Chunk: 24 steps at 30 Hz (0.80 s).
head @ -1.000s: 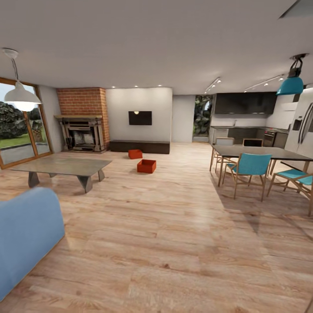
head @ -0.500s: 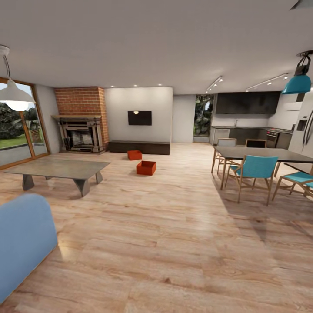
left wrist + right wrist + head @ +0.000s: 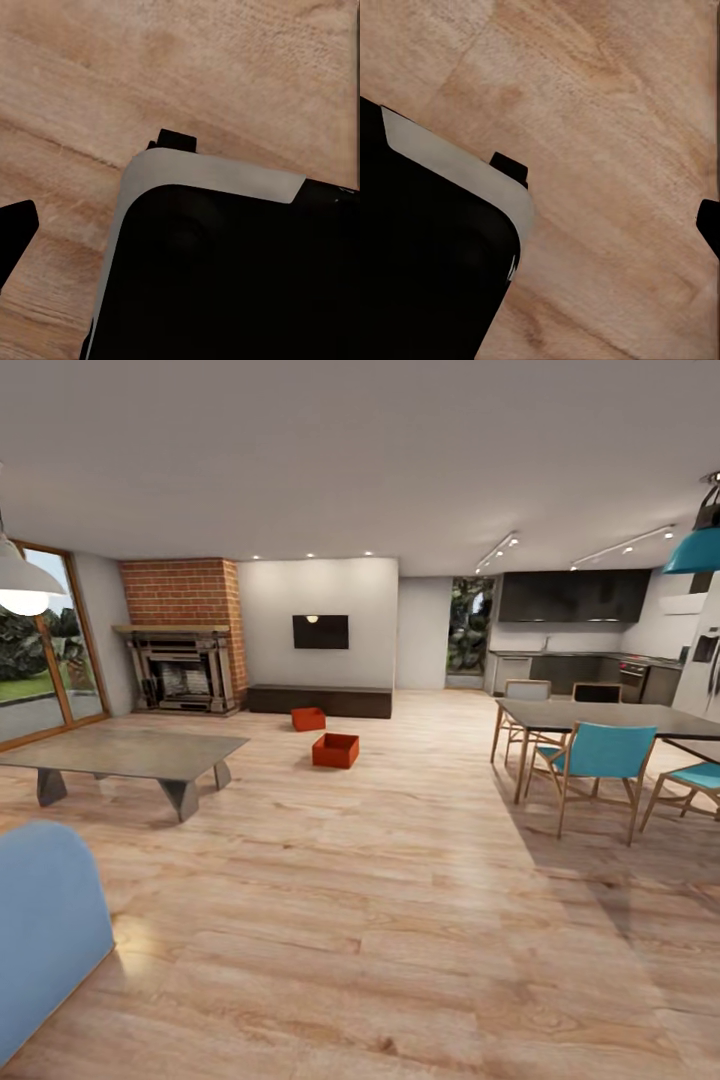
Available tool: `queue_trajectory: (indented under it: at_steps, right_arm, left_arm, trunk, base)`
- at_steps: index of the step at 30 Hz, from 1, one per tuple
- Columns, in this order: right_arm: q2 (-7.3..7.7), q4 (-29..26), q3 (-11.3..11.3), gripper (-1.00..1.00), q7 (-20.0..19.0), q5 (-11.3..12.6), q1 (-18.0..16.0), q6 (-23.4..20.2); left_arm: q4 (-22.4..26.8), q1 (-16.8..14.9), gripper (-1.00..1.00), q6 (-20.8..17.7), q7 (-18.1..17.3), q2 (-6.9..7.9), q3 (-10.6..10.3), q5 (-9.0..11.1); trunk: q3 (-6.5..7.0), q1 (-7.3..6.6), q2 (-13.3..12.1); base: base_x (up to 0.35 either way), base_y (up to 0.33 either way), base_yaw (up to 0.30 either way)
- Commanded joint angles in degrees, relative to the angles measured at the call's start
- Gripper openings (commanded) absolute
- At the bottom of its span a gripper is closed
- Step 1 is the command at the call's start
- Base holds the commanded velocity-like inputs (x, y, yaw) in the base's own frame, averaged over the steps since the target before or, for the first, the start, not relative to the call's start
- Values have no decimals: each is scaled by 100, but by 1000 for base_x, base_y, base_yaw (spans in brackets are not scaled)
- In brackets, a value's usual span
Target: Move the two storage containers from the living room to the garage. In the garage, place one container on the floor and stack the other container on top of it (either order is fine).
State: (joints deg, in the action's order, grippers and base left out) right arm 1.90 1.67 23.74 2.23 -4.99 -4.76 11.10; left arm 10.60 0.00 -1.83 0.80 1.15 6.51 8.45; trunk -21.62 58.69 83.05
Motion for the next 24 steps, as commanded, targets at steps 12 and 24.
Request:
queue_trajectory:
  at_steps: [12,24]
  right_arm:
    - [5,18,-18,100,23,-54,-7,33]
    - [12,18,-19,100,30,-38,-7,33]
  left_arm:
    - [4,0,100,-9,8,-1,8,67]
    - [4,0,100,-6,8,1,8,61]
  trunk:
    - [-6,4,3]
    - [-6,4,3]
  base:
    - [324,71,0]
    - [324,87,0]
